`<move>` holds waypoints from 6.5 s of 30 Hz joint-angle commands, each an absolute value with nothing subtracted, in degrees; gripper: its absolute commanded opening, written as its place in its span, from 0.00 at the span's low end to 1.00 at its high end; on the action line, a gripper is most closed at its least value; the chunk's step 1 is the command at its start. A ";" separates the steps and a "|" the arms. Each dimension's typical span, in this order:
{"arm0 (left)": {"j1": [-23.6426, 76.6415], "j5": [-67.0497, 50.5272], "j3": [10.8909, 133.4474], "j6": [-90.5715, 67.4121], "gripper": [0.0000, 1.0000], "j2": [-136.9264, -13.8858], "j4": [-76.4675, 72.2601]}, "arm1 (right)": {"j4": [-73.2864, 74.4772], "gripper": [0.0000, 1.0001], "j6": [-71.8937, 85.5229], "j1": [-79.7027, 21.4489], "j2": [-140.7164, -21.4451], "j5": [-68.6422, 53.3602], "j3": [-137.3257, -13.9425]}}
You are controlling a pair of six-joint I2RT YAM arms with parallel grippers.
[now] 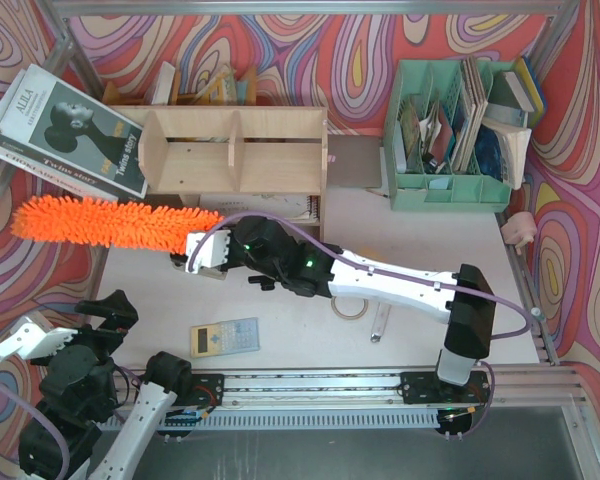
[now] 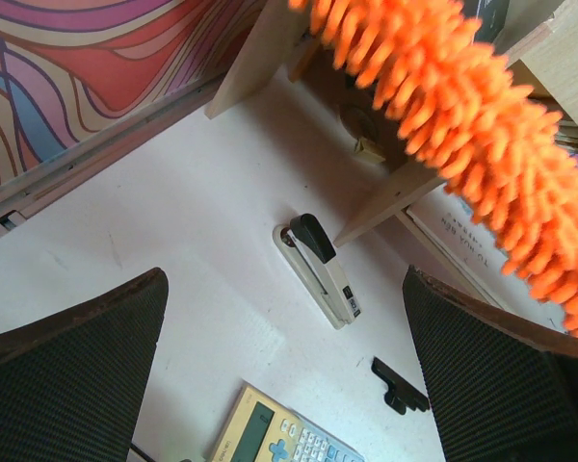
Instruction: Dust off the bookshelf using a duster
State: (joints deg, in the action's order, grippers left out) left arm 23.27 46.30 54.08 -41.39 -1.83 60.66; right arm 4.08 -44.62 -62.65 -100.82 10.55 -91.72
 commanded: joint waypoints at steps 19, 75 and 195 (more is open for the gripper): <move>23.64 46.29 53.31 -41.43 0.98 -1.61 60.21 | -3.25 0.00 -45.80 -62.25 -95.21 15.34 -93.19; 23.64 46.13 53.22 -41.29 0.98 -2.05 59.99 | -2.48 0.00 -40.71 -61.66 -97.04 13.41 -97.76; 23.72 45.46 52.82 -40.08 0.98 -2.72 58.61 | -18.18 0.00 27.93 -78.47 -123.57 43.18 -99.86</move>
State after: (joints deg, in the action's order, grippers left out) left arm 23.33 45.43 53.49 -40.69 -3.16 59.81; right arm -20.82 22.11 -80.68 -123.85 40.62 -100.47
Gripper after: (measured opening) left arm 0.982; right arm 0.338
